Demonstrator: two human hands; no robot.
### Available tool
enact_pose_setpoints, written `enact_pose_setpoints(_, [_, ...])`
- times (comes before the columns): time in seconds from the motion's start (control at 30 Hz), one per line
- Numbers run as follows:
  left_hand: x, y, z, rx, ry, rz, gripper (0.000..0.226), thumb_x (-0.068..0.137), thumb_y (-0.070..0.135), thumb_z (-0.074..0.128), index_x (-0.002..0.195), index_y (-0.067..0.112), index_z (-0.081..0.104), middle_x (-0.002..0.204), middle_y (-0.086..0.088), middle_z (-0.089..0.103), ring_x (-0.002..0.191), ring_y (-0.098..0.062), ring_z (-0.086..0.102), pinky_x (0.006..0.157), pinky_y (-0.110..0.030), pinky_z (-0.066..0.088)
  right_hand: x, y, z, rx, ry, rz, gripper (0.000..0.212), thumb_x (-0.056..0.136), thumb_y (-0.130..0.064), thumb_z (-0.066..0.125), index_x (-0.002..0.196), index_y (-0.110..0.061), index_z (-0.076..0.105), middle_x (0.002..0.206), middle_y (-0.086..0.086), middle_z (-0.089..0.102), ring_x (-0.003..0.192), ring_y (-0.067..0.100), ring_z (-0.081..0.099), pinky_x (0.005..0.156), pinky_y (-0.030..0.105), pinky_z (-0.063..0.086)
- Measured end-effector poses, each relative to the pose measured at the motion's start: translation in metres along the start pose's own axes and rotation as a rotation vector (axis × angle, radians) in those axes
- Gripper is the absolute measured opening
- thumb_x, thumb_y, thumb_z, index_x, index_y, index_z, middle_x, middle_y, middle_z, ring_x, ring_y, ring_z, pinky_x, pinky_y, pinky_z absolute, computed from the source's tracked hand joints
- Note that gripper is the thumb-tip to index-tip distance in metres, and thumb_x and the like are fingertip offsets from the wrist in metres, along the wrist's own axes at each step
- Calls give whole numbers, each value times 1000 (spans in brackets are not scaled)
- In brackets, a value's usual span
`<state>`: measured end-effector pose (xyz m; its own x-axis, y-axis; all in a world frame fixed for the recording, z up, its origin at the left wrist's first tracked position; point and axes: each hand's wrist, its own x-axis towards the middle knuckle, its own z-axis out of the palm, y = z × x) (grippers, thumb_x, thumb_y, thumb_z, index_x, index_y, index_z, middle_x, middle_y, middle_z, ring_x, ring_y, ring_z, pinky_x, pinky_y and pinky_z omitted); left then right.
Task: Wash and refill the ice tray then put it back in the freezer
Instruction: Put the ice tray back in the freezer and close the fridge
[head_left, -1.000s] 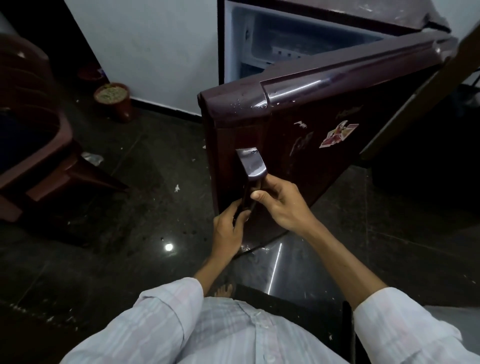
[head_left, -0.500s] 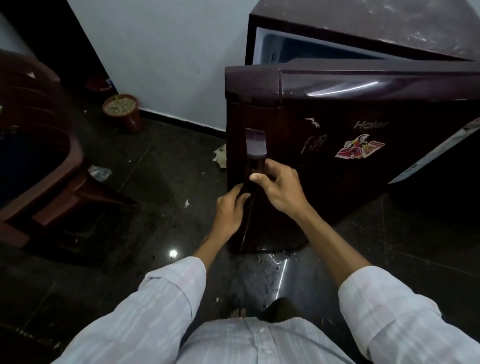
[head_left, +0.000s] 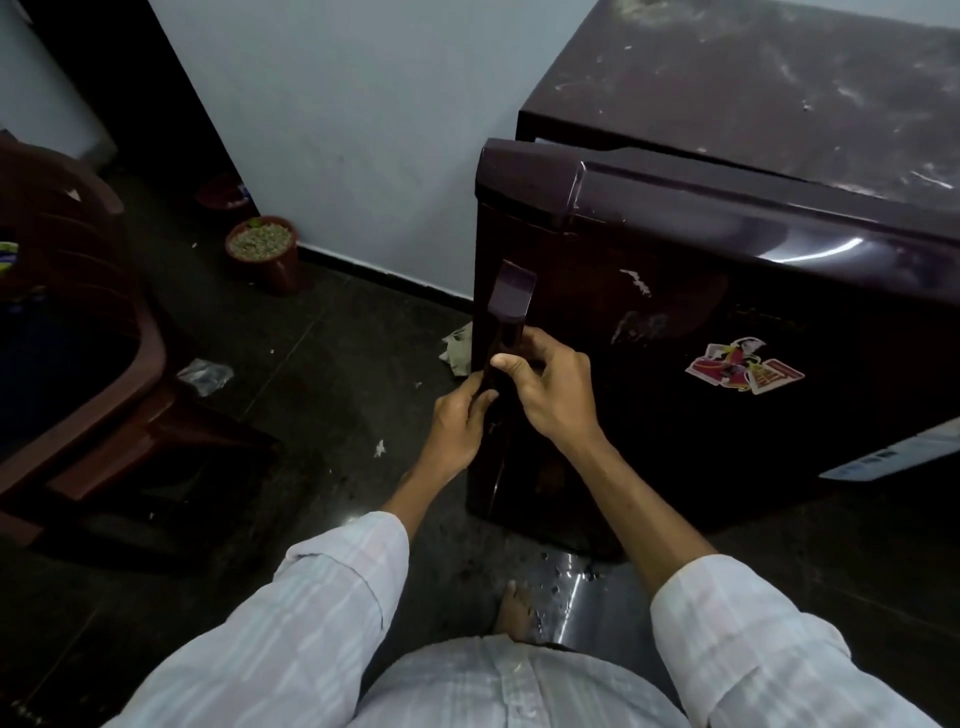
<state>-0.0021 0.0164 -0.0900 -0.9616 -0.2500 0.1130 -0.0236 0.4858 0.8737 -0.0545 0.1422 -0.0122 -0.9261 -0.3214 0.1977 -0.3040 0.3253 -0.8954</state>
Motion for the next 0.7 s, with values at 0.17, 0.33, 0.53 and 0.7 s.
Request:
enact_pose_setpoints(0.17, [23,-2,3,4,-7,-9,25,102,7,48,123,-1,58,80,5,59,63,11,56,59,-4,36,20,4,0,-16,8,3,29,87,-25,70,115,-17,70,99,-8,74,94,-1,68,84,29,57])
enact_pose_setpoints(0.33, [35,-4,0,3,-40,30,26,101,4,49,124,-3,58,78,5,55,66,-3,59,57,-3,36,26,5,1,-15,25,3,28,88,-22,70,115,-15,69,101,-10,73,96,-3,67,85,24,56])
enact_pose_setpoints(0.53, [35,-10,-5,-13,-87,85,27,100,7,51,125,2,60,85,6,63,70,1,61,63,-3,38,19,2,9,9,103,24,29,88,-17,70,117,-11,69,100,-8,73,96,-4,67,81,11,50])
enact_pose_setpoints(0.7, [32,-10,-5,-5,-104,115,30,101,12,47,130,9,56,109,-6,69,97,-19,68,77,-14,50,9,-5,17,-37,200,-7,29,90,-21,69,117,-9,68,100,-7,73,95,-4,67,81,10,50])
